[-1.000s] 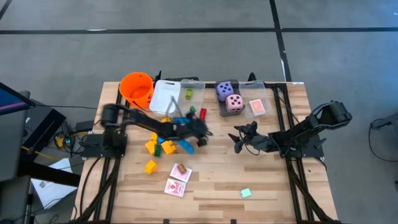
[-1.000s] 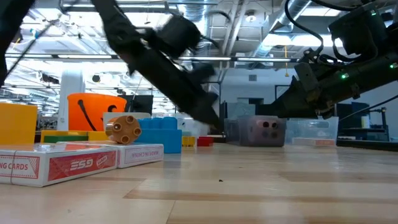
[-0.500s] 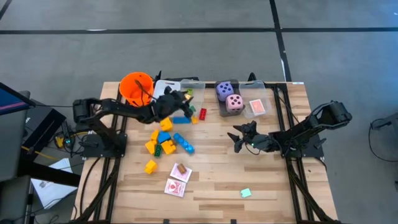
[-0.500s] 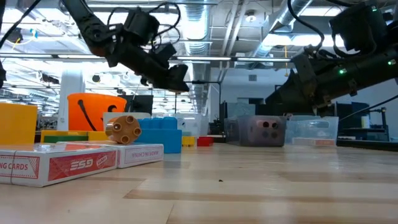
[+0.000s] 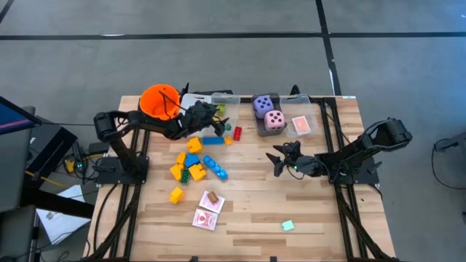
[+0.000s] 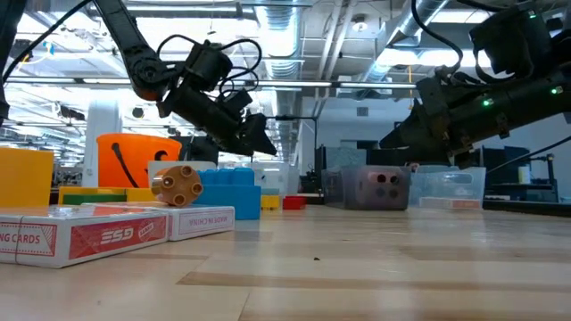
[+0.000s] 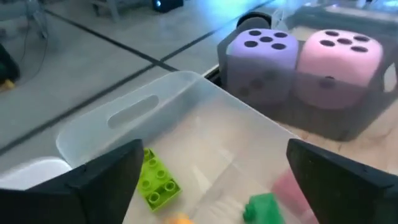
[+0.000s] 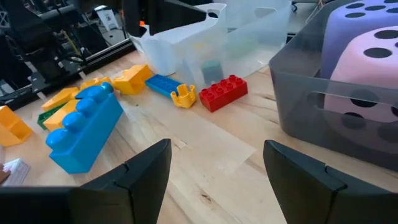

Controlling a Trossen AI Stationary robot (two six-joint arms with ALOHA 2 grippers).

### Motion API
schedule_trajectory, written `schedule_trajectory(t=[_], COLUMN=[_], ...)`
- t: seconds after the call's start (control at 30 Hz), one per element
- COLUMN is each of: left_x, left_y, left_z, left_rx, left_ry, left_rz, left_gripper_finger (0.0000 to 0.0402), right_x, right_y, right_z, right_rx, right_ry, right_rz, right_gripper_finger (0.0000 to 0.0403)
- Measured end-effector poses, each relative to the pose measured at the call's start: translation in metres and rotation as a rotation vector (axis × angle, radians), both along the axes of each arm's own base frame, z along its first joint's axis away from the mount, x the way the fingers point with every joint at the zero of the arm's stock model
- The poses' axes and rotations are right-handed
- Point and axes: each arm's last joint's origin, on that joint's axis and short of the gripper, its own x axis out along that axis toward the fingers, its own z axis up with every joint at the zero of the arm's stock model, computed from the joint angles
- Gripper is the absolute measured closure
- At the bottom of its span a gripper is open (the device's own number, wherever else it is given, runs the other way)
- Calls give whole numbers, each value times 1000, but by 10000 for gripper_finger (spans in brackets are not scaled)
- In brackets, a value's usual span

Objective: Pick & Place Toys
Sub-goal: Put the large blue game piece into the white bin

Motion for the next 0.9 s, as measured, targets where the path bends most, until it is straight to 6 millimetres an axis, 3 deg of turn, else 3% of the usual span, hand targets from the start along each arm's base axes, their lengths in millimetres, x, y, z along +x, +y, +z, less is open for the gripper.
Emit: schedule_trajectory(t=[0.1,0.37,0.57,0.73,0.9], left_x=[5,22,26,21,13], left_y=[-10,-59,-94,-118,-140], left_z=[-1,-3,-9,-8,12], left_rx=[-96,-173,-40,-27,-44], left_ry=[-62,-49,106,217,438], left_rz=[-20,-384,-565,-660,-686], left_gripper_finger=[36,73,67,53,41], right_x=[0,0,-1,-1,-2], right_y=[0,-1,-1,2,7], right_z=[0,0,0,0,0], right_rx=[-1,-24,-37,-37,-37], right_ry=[0,9,10,9,9], right_rz=[-1,-20,-44,-28,0], right_gripper_finger=[154,154,154,154,154])
